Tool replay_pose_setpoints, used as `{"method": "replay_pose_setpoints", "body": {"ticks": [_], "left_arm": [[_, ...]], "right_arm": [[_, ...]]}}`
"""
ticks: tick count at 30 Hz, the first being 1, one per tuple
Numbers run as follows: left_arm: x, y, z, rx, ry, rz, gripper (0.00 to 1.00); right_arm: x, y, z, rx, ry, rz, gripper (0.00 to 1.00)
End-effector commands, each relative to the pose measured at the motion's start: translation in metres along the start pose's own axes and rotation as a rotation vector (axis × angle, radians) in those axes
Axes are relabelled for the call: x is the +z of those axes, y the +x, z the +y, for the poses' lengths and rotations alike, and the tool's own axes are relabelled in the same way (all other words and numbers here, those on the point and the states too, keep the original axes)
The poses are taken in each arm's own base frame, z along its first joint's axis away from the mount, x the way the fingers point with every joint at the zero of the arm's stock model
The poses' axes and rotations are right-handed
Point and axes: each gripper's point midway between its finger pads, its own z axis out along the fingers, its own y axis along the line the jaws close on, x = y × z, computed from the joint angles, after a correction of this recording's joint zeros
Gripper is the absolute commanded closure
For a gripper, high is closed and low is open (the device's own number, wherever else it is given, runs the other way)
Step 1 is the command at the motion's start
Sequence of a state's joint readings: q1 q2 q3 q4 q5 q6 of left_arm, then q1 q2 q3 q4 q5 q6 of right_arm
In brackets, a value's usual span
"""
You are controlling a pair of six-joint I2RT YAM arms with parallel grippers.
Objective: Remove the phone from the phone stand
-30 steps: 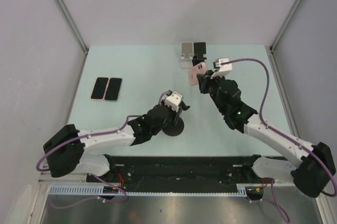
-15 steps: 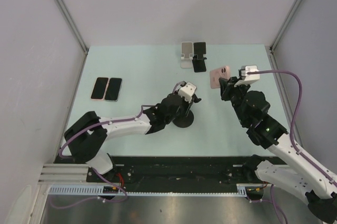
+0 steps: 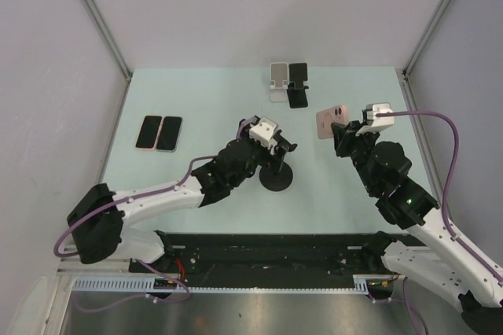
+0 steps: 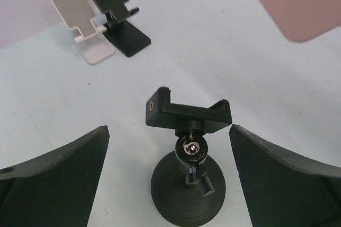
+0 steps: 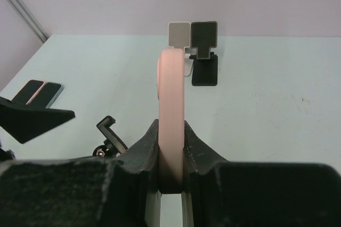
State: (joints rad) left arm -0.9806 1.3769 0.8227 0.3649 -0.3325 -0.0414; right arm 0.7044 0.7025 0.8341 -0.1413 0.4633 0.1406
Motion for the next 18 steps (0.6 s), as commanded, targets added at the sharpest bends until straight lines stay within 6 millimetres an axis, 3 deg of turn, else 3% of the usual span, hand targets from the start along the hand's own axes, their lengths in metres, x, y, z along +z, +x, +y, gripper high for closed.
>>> {"method": "replay_pose_setpoints", "body": {"ticks": [1, 11, 18], "left_arm": [[-0.026, -0.049, 0.011, 0.048, -0.042, -0.142, 0.00], [-0.071, -0.100, 0.000, 0.267, -0.060, -0.266, 0.00], [-0.078, -0.105, -0.021, 0.544, -0.095, -0.250, 0.00]], "right_arm": [[-0.008, -0.053, 0.015, 0.094, -0.072, -0.133, 1.00], [-0.007, -0.059, 0.063, 0.197, -0.290, -0.089, 1.00], [-0.004, -0.053, 0.092, 0.289, -0.397, -0.036, 1.00]]}}
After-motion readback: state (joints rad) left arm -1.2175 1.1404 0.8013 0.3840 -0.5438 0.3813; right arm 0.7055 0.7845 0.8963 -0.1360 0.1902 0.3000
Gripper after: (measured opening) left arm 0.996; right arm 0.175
